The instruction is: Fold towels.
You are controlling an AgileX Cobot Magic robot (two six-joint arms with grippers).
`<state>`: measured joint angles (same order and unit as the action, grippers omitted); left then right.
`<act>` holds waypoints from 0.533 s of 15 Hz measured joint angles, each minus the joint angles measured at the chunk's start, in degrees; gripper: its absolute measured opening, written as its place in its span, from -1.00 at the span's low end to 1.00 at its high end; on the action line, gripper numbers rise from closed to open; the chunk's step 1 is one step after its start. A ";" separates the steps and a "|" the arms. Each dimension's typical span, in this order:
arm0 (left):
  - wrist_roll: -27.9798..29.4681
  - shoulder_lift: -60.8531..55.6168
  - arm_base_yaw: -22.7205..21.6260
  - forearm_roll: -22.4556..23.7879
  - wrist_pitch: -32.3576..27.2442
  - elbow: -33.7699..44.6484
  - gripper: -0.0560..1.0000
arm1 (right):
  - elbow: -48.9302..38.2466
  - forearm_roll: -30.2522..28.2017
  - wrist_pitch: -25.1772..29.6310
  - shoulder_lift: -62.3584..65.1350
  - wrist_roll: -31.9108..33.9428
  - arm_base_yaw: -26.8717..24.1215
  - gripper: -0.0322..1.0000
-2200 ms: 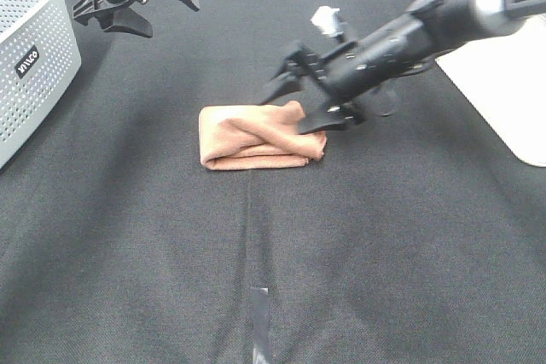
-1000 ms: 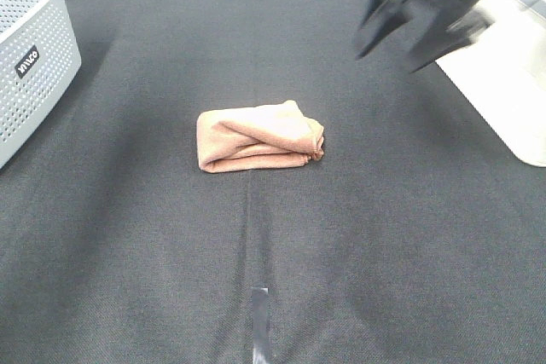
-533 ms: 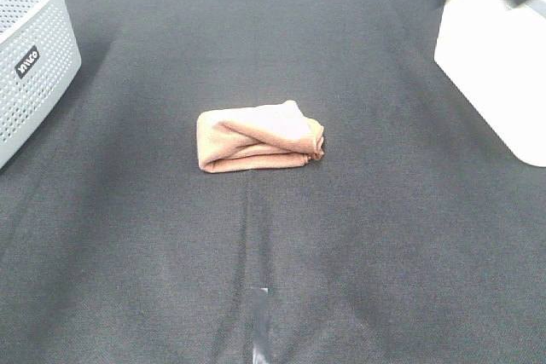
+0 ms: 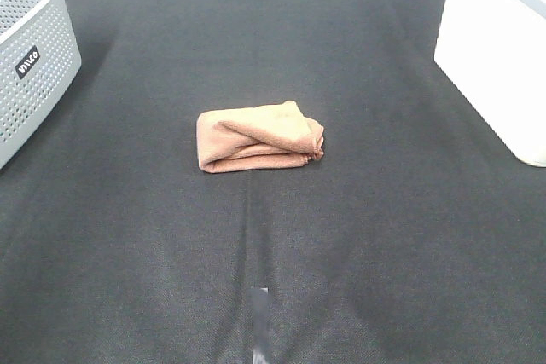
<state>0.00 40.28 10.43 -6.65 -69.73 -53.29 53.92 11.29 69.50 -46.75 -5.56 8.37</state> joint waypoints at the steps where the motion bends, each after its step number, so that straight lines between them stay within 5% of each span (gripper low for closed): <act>1: 0.00 -5.39 0.00 0.00 -0.06 4.58 0.54 | -4.58 -0.11 0.06 5.39 0.00 0.00 0.62; 8: -4.53 -36.50 0.00 -0.80 2.69 21.20 0.54 | -22.63 -4.93 -2.35 39.42 -0.52 0.00 0.62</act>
<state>-4.53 3.78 10.43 -7.45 -67.04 -32.09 31.28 6.36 67.15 -7.33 -6.07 8.37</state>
